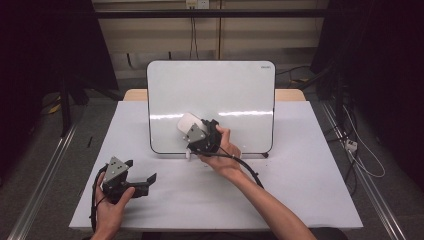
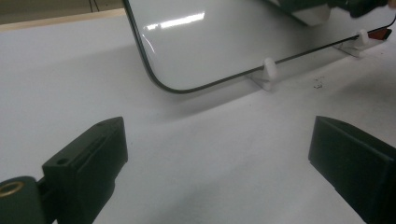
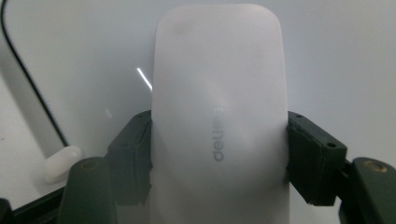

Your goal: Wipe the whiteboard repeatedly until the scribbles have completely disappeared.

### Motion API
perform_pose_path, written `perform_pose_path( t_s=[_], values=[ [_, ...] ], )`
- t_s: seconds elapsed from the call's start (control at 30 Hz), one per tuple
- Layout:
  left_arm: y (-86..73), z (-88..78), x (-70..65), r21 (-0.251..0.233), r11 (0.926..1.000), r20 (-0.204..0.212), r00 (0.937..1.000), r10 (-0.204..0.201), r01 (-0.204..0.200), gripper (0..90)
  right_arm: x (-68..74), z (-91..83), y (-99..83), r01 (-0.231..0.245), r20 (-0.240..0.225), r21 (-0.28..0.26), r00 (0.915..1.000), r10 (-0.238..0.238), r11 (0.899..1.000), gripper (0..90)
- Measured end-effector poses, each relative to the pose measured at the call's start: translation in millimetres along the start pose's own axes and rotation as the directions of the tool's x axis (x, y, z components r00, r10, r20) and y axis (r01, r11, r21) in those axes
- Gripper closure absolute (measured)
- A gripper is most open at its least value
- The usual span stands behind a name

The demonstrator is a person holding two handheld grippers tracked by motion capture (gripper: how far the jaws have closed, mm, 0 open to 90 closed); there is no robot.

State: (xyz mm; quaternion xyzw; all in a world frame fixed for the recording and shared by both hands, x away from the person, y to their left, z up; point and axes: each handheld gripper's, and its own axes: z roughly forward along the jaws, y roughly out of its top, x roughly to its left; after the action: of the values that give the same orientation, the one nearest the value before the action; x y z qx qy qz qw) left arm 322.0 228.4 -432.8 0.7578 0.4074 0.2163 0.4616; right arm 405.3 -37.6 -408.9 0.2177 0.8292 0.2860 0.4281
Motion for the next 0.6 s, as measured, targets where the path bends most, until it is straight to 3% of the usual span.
perform_pose_path(
  t_s=[0.17, 0.33, 0.6],
  values=[
    [-0.7, -0.2, 1.5, 0.001, 1.0, 0.0, 1.0, 0.002, -0.002, 4.6, 5.2, 0.0, -0.5, 0.015, 0.002, -0.007, 0.9999, -0.015, 1.0, 31.7],
    [-0.8, -1.4, 2.1, -0.001, 1.0, -0.002, 1.0, 0.0, 0.0, 4.6, 0.1, -0.8, -0.9, 0.034, 0.008, -0.001, 0.9994, -0.034, 0.999, 31.7],
    [-0.7, -2.7, 2.2, -0.006, 1.0, -0.005, 1.0, -0.003, 0.003, 4.6, -47.8, -7.2, -6.3, -0.061, 0.072, 0.012, 0.9956, 0.06, 0.998, 31.7]
  ],
)
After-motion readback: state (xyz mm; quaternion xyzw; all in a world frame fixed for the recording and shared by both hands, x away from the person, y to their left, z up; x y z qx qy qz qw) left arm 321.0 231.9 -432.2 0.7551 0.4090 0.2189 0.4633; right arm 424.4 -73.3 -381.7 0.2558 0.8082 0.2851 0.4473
